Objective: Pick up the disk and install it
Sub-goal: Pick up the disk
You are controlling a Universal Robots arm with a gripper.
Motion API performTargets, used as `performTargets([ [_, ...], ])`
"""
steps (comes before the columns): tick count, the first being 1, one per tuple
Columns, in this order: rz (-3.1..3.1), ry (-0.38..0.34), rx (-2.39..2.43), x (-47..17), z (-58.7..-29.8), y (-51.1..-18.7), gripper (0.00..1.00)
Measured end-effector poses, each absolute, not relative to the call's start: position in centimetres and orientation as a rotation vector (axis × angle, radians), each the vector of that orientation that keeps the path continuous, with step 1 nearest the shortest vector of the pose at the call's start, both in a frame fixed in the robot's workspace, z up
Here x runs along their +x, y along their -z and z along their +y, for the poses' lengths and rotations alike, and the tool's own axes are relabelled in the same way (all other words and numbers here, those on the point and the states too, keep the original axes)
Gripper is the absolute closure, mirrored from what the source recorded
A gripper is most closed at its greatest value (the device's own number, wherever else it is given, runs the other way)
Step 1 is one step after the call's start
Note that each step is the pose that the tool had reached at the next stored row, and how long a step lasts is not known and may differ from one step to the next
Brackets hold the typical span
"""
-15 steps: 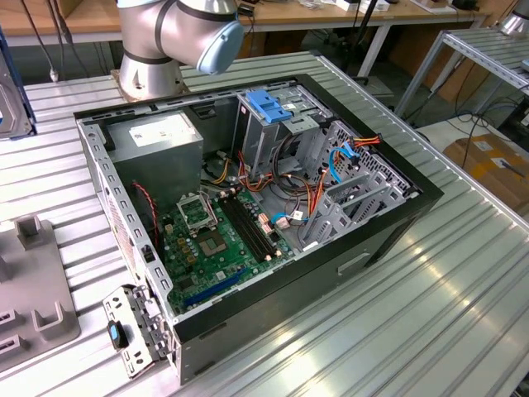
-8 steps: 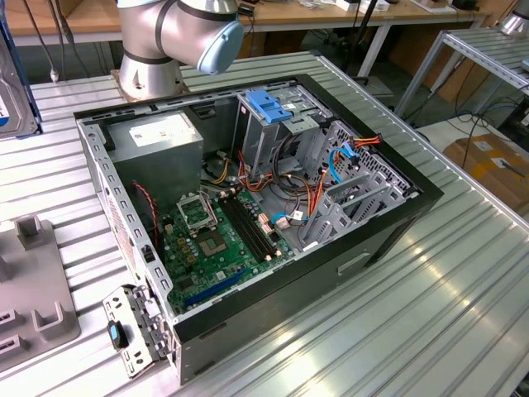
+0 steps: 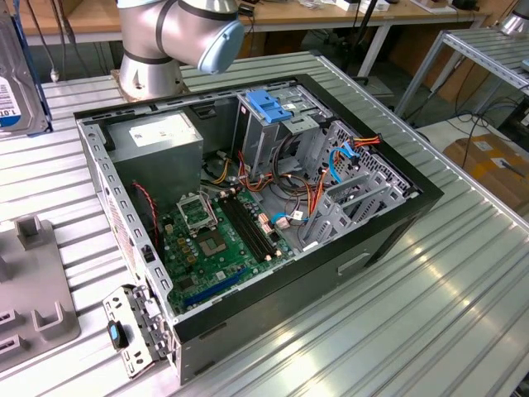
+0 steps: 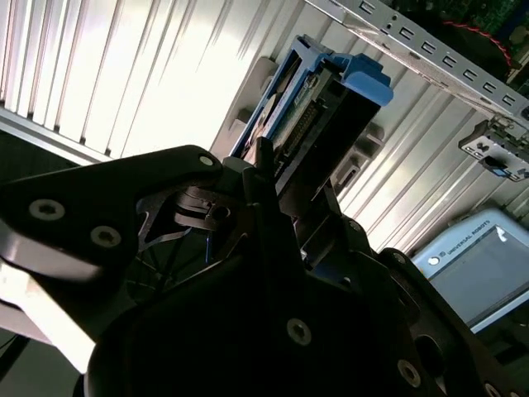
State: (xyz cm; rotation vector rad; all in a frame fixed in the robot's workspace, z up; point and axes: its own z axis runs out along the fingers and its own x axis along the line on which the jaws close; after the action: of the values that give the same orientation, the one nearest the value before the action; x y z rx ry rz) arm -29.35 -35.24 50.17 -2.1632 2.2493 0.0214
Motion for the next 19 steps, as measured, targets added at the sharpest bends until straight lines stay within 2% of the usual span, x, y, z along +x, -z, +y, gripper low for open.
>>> performTargets([
  [19, 2.249, -0.021, -2.163, -21.4, -35.2, -50.2, 0.65],
])
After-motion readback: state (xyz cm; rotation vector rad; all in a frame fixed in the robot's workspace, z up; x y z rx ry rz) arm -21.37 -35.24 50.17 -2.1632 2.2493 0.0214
